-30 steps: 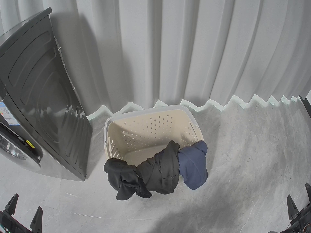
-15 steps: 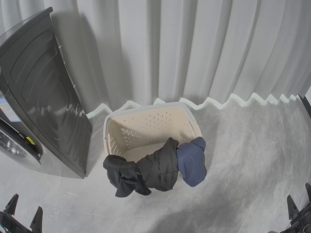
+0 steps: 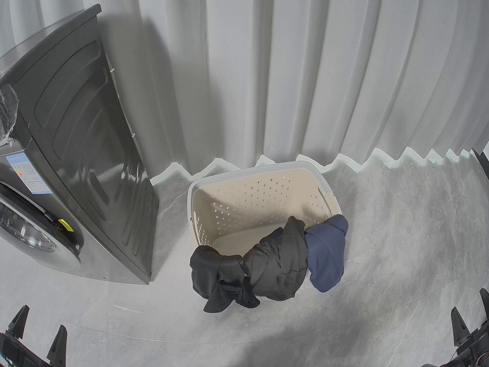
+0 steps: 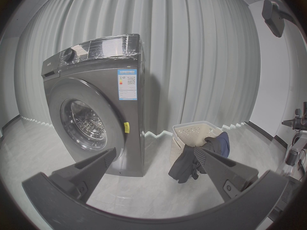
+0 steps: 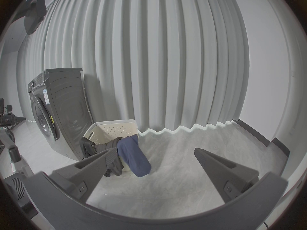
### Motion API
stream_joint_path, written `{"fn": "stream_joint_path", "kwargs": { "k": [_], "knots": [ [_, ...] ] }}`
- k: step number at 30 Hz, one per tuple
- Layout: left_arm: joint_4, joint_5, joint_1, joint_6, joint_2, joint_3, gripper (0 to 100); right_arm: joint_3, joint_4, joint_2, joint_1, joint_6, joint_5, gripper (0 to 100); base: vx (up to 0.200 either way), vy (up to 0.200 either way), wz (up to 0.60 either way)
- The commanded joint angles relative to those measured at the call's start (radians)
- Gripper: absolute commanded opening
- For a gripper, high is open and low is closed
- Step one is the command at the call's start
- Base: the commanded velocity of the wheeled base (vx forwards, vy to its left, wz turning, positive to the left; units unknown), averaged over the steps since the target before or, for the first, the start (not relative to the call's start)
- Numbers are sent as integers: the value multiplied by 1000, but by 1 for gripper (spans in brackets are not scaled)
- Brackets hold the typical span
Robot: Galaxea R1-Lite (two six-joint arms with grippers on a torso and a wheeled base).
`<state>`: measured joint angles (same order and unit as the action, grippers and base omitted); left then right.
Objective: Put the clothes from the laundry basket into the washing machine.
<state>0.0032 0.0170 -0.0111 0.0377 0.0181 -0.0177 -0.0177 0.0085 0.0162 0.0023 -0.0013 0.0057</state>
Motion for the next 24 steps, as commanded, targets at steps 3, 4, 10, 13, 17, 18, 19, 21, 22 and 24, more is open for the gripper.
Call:
{"fn": "stream_joint_path", "kwargs": {
  "k": [3, 4, 10, 13, 17, 18, 19, 21, 22, 24],
  "knots": [
    [0, 0, 0, 1, -18, 16, 100, 16, 1, -15, 1, 0, 0, 100, 0, 200, 0],
    [0, 0, 0, 1, -18, 16, 100, 15, 1, -15, 1, 0, 0, 100, 0, 200, 0],
    [0, 0, 0, 1, -18, 16, 100, 16, 1, -15, 1, 0, 0, 100, 0, 167, 0],
    [0, 0, 0, 1, -18, 16, 100, 16, 1, -15, 1, 0, 0, 100, 0, 0, 0],
    [0, 0, 0, 2, -18, 16, 100, 15, 1, -15, 1, 0, 0, 100, -100, 0, 0],
    [0, 0, 0, 1, -18, 16, 100, 16, 1, -15, 1, 0, 0, 100, -200, 0, 0],
    [0, 0, 0, -1, -18, 16, 100, 15, 1, -15, 1, 0, 0, 100, -200, 0, 0],
    [0, 0, 0, -1, -18, 16, 100, 15, 1, -15, 1, 0, 0, 100, -200, 0, 0],
    [0, 0, 0, 1, -18, 16, 100, 16, 1, -15, 1, 0, 0, 100, -200, 0, 0],
    [0, 0, 0, 1, -18, 16, 100, 15, 1, -15, 1, 0, 0, 100, -200, 0, 0]
  ]
}}
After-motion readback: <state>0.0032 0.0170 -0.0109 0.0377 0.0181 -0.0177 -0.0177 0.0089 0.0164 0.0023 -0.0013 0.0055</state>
